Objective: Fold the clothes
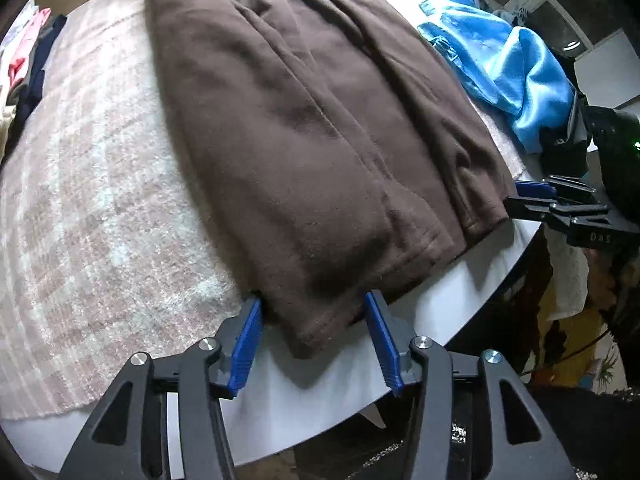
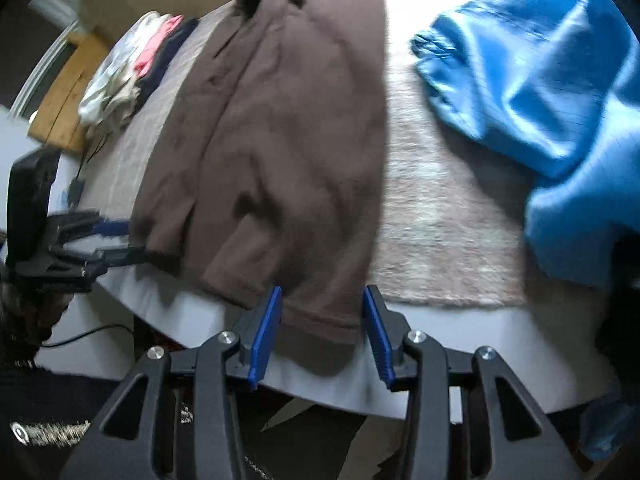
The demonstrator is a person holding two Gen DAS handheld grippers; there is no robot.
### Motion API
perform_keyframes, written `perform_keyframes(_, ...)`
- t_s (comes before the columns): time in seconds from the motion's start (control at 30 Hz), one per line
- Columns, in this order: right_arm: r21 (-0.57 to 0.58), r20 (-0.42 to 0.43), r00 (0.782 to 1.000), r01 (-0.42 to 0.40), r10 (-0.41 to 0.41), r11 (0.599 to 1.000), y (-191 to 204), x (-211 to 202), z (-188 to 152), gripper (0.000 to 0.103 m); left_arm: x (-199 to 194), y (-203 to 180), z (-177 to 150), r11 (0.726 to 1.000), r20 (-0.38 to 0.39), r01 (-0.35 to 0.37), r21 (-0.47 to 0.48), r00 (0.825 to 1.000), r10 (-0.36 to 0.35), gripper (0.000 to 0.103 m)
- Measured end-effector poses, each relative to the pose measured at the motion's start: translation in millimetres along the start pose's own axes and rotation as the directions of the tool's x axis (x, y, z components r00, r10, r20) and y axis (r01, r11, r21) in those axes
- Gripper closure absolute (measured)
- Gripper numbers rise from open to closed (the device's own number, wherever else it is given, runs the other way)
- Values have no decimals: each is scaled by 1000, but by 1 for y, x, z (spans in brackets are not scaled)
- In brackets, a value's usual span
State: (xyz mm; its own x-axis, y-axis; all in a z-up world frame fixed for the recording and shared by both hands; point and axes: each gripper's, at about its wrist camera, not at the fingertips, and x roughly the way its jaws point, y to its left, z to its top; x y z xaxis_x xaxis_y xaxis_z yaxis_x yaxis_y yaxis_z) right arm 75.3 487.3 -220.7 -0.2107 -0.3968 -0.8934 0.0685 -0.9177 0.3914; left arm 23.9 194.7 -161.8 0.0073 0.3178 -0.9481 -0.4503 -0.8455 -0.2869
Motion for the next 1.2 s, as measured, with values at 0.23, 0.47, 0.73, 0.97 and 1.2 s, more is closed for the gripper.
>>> perform_keyframes(0.23, 17, 17, 988, -152, 152, 988, 0, -14, 10, 89, -21, 13, 9, 991, 21, 122, -48, 992, -121, 97)
perform_keyframes(0.47, 50, 179, 936, -316, 303, 948, 5, -80, 64, 89, -103, 45, 67, 969, 196, 242, -53, 954, -227, 97)
perform_keyframes(0.73, 20, 385, 873, -333, 300, 943, 3, -91, 224, 89, -159, 104, 191, 979, 408, 205, -6, 894, -185, 97)
perform_keyframes(0.97, 147, 449, 862, -332, 236, 932, -34, -24, 369, 89, -117, 160, 327, 976, 435, 195, -92, 890, -137, 97)
perform_keyframes(1.2, 190, 387, 915, -199, 113, 962, -57, 38, 432, 89, -51, 196, 387, 974, 390, 154, -166, 917, -79, 97)
